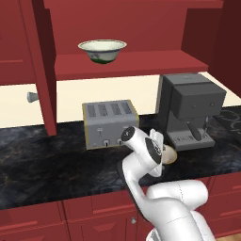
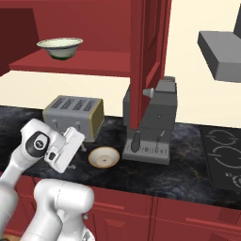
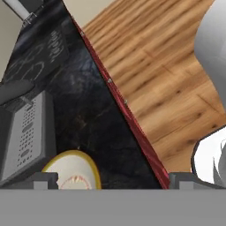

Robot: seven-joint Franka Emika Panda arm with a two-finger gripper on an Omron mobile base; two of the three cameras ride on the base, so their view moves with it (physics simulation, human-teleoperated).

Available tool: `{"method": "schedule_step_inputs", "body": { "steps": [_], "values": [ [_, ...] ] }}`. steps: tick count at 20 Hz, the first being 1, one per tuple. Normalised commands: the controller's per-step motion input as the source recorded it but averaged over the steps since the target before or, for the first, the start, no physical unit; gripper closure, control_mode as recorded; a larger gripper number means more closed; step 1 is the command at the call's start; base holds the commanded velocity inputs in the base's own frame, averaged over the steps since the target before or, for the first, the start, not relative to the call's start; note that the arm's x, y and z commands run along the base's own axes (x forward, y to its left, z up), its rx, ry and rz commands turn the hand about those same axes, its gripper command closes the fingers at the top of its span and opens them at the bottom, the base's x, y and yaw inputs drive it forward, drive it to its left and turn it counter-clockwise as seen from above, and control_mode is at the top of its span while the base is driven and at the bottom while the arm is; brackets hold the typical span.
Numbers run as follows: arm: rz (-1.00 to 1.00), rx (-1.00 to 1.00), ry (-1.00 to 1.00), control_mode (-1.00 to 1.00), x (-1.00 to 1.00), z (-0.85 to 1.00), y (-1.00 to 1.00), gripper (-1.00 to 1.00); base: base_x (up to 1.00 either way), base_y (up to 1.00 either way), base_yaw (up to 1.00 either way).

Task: Pick up the bowls on the counter and stack them on top of one another in the open cabinet. Place the smaller bowl on top of the larger bowl.

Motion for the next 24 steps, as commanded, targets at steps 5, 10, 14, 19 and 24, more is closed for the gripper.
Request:
{"method": "schedule_step_inputs", "body": {
  "steps": [5,10,14,19,24],
  "values": [
    [-0.03,0.08,-0.05,-1.0,0.23,-0.19,0.0,-1.0,0.0,0.0,0.0],
    [-0.03,0.07,-0.05,-1.0,0.28,-0.19,0.01,-1.0,0.0,0.0,0.0],
    [-0.05,0.05,-0.09,-1.0,0.27,-0.1,0.05,-1.0,0.0,0.0,0.0],
    [-0.05,0.06,-0.08,-1.0,0.22,-0.2,0.05,-1.0,0.0,0.0,0.0],
    [-0.08,0.05,-0.04,-1.0,0.17,-0.34,0.0,-1.0,0.0,0.0,0.0]
  ]
}}
